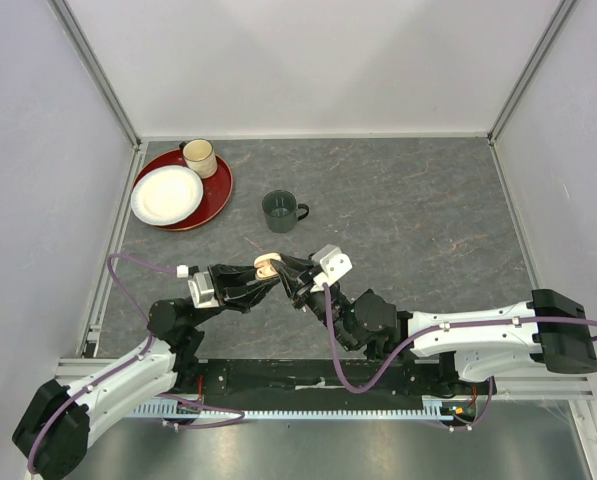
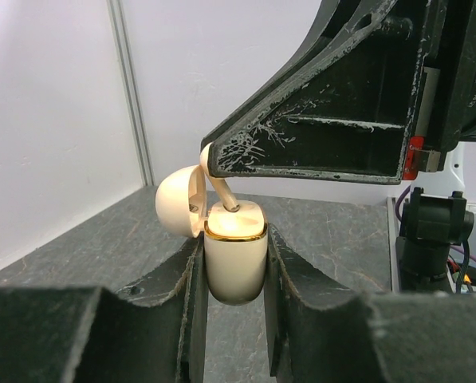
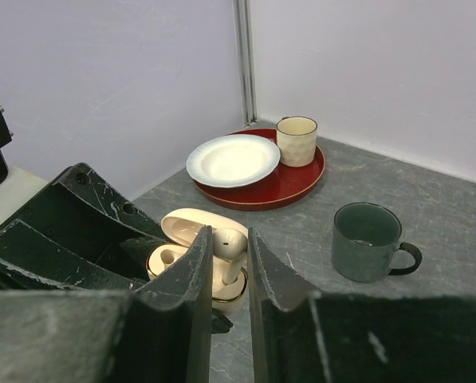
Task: Insert the wireless bluetooth earbuds into the charging case
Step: Place the earbud in the charging case.
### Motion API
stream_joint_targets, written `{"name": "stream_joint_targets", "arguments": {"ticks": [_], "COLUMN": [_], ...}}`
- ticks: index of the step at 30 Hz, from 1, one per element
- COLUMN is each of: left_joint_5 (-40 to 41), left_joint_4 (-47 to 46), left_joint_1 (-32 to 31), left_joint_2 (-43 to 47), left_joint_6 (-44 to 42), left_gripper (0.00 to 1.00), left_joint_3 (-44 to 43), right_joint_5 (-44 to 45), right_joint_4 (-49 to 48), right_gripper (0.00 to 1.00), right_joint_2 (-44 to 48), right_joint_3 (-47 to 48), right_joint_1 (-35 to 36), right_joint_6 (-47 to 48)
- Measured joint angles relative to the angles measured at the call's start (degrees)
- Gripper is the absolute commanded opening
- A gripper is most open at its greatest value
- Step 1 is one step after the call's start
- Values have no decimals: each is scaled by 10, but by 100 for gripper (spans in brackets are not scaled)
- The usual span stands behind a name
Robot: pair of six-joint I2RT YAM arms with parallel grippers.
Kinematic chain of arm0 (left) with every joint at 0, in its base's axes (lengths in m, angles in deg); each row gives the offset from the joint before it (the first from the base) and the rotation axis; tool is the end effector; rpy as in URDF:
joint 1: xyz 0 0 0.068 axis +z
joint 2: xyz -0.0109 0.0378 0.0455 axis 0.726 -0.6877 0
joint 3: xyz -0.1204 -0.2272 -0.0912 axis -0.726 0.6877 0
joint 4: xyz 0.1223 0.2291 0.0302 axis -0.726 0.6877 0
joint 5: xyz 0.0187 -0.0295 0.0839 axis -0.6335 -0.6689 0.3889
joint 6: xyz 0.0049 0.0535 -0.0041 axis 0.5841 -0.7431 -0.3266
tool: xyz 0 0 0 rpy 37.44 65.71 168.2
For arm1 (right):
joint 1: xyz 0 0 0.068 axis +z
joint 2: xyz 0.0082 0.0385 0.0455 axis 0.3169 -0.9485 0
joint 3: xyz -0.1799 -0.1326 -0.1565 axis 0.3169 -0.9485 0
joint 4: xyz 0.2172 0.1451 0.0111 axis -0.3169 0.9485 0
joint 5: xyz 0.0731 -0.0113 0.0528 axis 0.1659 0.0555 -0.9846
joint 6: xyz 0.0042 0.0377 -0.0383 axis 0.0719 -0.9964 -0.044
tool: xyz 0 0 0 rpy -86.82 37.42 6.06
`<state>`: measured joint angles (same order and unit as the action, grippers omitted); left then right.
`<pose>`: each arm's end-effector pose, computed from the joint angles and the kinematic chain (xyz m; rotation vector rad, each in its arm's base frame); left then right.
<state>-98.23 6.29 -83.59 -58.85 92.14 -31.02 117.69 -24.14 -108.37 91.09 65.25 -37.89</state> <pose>0.0993 -0.0966 0.2454 0.7009 0.8833 -1.0048 0.0542 0.2740 0.3296 -0.3999 1.3280 0.6868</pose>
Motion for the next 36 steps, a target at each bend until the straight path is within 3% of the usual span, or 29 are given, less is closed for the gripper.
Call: {"name": "stream_joint_targets", "arguments": {"ticks": [36], "left_joint_5": [23], "left_joint_4": [20], "left_joint_1": [-1], "left_joint_2": [4], "left_joint_6": [4], "left_gripper": [2], "left_joint_3": [1], "right_joint_5": [-50], "right_joint_4": [44], "right_gripper": [0], "right_joint_2": [26], "right_joint_3": [-19], "right_joint_1": [-5], "right_joint_6": [36]}}
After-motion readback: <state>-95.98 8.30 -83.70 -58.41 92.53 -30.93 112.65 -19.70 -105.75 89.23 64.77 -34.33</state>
